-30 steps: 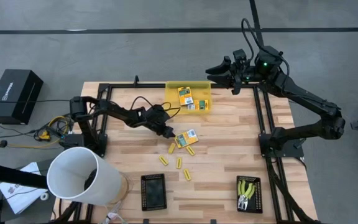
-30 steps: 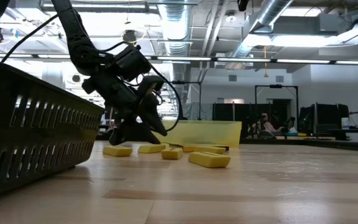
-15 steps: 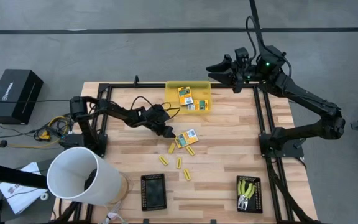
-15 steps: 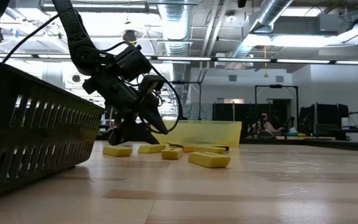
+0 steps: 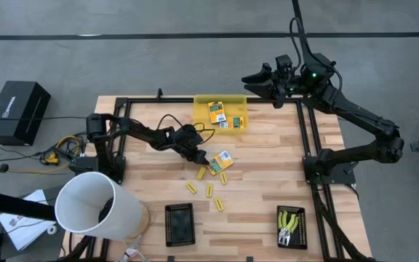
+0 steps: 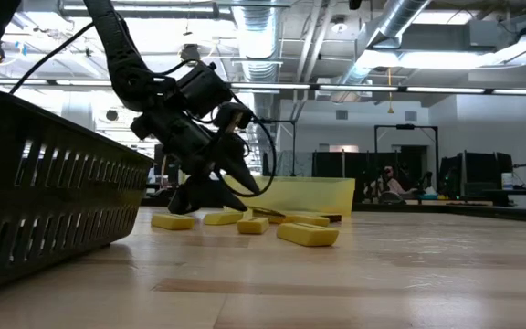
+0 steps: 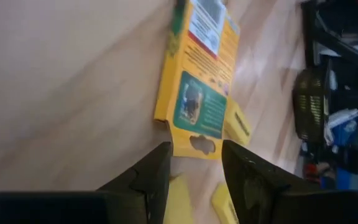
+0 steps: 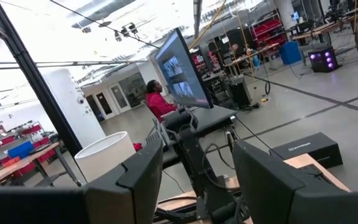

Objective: Pick & Place School Supplies
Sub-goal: Put the yellow crayon box into the yellow bin

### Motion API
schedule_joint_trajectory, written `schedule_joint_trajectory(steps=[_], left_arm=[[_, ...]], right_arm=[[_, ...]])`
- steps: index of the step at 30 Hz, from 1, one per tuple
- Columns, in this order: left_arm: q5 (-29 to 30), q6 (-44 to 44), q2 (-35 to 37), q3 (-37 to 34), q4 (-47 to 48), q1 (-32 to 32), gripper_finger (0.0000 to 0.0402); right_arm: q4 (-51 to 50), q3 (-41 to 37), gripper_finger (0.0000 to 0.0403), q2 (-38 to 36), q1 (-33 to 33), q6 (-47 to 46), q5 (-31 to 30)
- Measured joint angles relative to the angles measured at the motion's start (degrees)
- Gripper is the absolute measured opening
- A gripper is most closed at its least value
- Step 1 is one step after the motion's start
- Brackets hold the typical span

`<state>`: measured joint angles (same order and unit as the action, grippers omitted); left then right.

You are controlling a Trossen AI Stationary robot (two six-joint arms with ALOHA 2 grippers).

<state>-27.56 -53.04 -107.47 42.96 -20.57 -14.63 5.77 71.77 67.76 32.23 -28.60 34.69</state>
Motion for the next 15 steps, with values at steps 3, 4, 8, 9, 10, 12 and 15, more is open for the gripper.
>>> schedule_joint_trajectory(steps=[3, 4, 8, 9, 10, 12, 15], left_arm=[[-0.34, -0.52, -1.50, 0.17, -1.75, 1.80, 0.0140], [-0.34, -1.26, -1.72, 0.13, -2.49, 2.18, 0.0140], [0.45, -2.33, -1.84, 0.23, -2.94, 2.33, 0.0125], [0.60, -2.37, -1.86, 0.30, -2.82, 2.15, 0.0116], [0.59, -2.46, -1.88, 0.38, -2.73, 2.02, 0.0105], [0.60, -2.47, -1.90, 0.42, -2.66, 1.97, 0.0076], [0.73, -0.88, -1.90, 0.42, -2.25, 1.97, 0.0018]], right_arm=[[0.05, 0.00, 0.0186, 0.01, 0.00, -0.89, -0.01], [0.07, 0.00, 0.0186, 0.01, 0.00, -1.02, 0.00], [0.08, 0.00, 0.0186, 0.01, 0.00, -1.02, 0.00], [0.13, 0.00, 0.0186, 0.01, 0.00, -1.02, 0.00], [0.23, 0.00, 0.0186, 0.01, 0.00, -1.02, 0.00], [0.29, 0.00, 0.0186, 0.01, 0.00, -1.02, 0.00], [0.32, 0.00, 0.0186, 0.01, 0.00, -1.02, 0.00]])
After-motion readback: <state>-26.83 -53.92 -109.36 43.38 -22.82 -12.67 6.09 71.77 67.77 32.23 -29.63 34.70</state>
